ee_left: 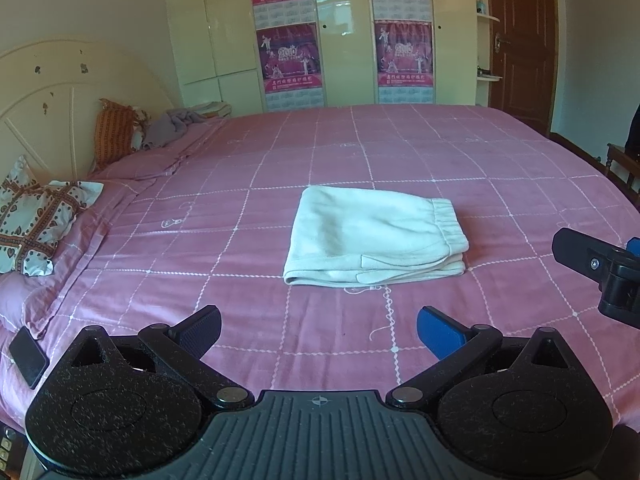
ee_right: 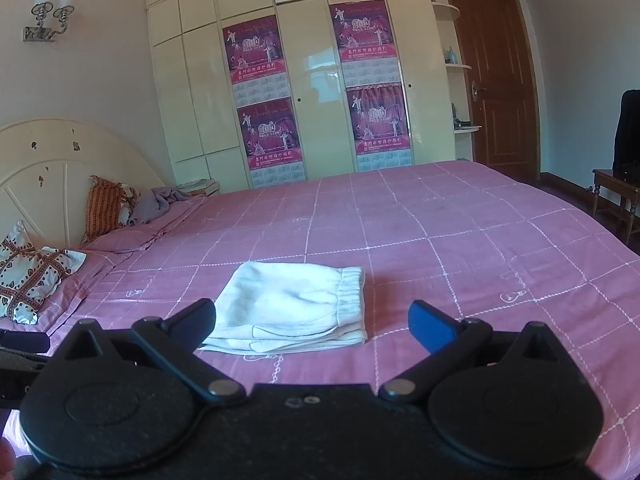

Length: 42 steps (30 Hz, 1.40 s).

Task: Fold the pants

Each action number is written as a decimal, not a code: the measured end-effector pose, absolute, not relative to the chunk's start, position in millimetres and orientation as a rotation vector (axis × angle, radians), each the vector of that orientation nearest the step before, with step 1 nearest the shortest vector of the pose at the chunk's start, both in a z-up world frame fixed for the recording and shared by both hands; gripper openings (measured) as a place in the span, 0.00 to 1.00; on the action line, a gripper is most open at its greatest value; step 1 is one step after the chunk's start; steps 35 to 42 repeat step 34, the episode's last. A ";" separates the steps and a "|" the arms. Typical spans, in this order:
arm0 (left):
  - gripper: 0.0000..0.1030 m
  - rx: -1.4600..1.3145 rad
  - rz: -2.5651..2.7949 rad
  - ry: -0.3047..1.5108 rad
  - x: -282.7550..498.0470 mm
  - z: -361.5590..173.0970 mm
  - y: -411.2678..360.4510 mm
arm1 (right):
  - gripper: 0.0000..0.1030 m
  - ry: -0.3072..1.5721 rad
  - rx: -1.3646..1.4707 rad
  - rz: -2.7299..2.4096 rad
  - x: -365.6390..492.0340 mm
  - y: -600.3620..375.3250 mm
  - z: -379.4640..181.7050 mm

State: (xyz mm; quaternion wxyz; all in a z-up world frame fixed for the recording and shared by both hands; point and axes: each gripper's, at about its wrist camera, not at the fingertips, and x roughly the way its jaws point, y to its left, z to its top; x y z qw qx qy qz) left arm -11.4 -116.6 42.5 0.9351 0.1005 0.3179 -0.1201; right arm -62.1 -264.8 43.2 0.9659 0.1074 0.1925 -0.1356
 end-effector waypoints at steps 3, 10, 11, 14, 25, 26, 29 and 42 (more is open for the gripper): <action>1.00 0.203 -0.248 0.652 -11.2 41.9 -116.3 | 1.00 0.390 0.217 -0.275 -61.8 -264.6 43.1; 1.00 0.201 -0.256 0.656 -11.6 40.9 -117.1 | 1.00 0.401 0.222 -0.277 -60.5 -265.1 39.4; 1.00 0.201 -0.256 0.656 -11.2 40.8 -117.4 | 1.00 0.401 0.222 -0.278 -60.5 -265.2 39.2; 1.00 0.202 -0.257 0.657 -10.9 40.4 -117.6 | 1.00 0.401 0.223 -0.280 -60.5 -265.4 38.4; 1.00 0.211 -0.271 0.672 -2.9 34.3 -121.6 | 1.00 0.411 0.227 -0.289 -59.7 -267.2 35.0; 1.00 0.207 -0.278 0.678 -1.2 33.4 -121.4 | 1.00 0.410 0.227 -0.293 -59.7 -267.3 34.6; 1.00 0.182 -0.322 0.687 3.4 30.9 -121.8 | 1.00 0.409 0.228 -0.300 -59.2 -268.9 33.2; 1.00 0.118 -0.349 0.639 15.0 30.3 -118.7 | 1.00 0.387 0.228 -0.319 -58.7 -272.0 30.4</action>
